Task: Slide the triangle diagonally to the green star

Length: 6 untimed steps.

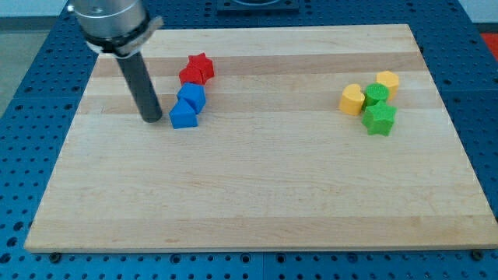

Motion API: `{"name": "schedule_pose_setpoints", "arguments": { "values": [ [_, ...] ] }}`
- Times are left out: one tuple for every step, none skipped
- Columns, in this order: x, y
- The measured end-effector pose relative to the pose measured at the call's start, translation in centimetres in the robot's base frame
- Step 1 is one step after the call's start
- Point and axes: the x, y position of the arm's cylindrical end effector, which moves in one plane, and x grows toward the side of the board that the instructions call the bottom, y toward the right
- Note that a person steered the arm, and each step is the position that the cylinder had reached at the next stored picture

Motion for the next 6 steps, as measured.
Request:
{"name": "schedule_pose_setpoints", "arguments": {
  "values": [
    [0.1,4.1],
    [0.1,7.6],
    [0.1,11.1],
    [0.6,14.1],
    [3.1,15.0],
    [5.6,16.1]
  ]
}}
